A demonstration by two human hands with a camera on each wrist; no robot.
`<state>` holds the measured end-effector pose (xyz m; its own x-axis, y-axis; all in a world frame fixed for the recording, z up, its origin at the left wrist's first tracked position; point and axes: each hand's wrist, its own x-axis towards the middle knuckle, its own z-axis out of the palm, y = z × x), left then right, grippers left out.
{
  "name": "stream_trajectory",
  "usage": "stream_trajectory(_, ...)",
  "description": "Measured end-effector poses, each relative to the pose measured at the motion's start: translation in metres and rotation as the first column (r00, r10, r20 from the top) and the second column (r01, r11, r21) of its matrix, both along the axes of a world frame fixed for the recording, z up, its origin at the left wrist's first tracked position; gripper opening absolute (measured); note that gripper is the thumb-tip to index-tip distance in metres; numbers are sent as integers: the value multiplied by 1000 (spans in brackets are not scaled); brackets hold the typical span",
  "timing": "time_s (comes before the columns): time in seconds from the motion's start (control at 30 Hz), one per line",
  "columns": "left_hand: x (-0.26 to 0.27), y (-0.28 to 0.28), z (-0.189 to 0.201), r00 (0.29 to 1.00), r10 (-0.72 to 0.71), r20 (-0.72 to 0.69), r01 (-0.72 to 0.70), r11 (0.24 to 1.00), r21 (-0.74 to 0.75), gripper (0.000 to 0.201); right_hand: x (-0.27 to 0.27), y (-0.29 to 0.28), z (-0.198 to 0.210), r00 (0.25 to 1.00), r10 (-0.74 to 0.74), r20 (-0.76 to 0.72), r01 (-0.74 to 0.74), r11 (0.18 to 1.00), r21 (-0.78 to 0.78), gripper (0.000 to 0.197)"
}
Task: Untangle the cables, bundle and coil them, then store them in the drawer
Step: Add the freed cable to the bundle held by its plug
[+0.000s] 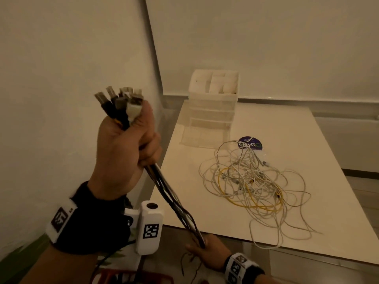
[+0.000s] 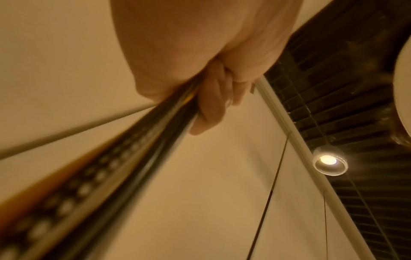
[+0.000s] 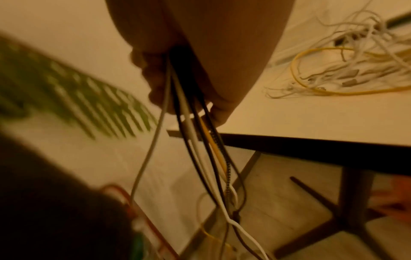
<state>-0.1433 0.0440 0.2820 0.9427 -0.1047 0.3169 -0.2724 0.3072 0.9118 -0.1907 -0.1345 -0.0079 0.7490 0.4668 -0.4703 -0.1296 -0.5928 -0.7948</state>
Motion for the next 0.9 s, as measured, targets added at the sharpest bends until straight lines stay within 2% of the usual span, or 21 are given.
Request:
stream_trajectory(0.07,0,-7,-9,1000,2,-25,-1,999,33,44,-7,-9,-7,999,44,18,-43,998,-49,36)
stream_trajectory(0.13,2,-17,-18,999,-6,-41,7,1000,31,43,-8,-18,-12,1000,18,-4,-18,996,-82,39)
stream_trajectory(0.17,4,-22,-21,998,-14,-58,15,1000,16,42,-8,-23,-18,1000,-2,-3,2,994,-111,45)
stream_trajectory(0.2,5,-27,-25,996,-26,-83,26,1000,-1,41,-8,-27,-27,1000,-14,-5,13,990,-143,60)
stream_trajectory(0.23,6,-30,-27,994,-32,-104,30,999,-19,39,-8,-27,-28,1000,20,2,-19,985,-172,68)
stream_trajectory(0.27,8,-36,-30,991,-45,-124,41,998,-39,38,-6,-31,-29,998,68,15,-64,980,-188,61)
stream_trajectory(0.33,10,-44,-33,983,-84,-161,75,995,-66,37,-8,-39,-15,993,121,4,-119,983,-136,32)
stream_trajectory(0.4,11,-50,-36,976,-118,-183,103,991,-88,39,-8,-60,-6,992,129,16,-128,990,-50,58)
stream_trajectory(0.43,11,-52,-38,972,-129,-194,112,989,-95,40,-8,-74,-3,992,124,22,-122,990,-65,66)
stream_trajectory(0.47,11,-55,-40,969,-139,-205,121,988,-98,40,-6,-90,1,992,121,37,-116,985,-126,64)
stream_trajectory(0.57,10,-64,-50,957,-173,-232,151,982,-109,42,7,-142,9,993,20,120,10,970,-244,31)
stream_trajectory(0.6,10,-66,-53,953,-185,-240,163,980,-112,40,13,-156,15,989,-33,141,69,964,-258,28)
stream_trajectory(0.67,11,-69,-58,944,-206,-259,184,977,-105,42,32,-182,31,966,-144,213,203,935,-292,35)
stream_trajectory(0.77,9,-77,-64,932,-207,-297,187,978,-96,45,70,-217,52,884,-293,365,403,873,-276,29)
stream_trajectory(0.83,8,-85,-69,933,-190,-306,169,981,-92,48,103,-236,56,832,-337,440,480,836,-267,23)
stream_trajectory(0.9,8,-93,-73,935,-173,-311,155,985,-83,49,139,-248,56,817,-340,465,511,801,-312,18)
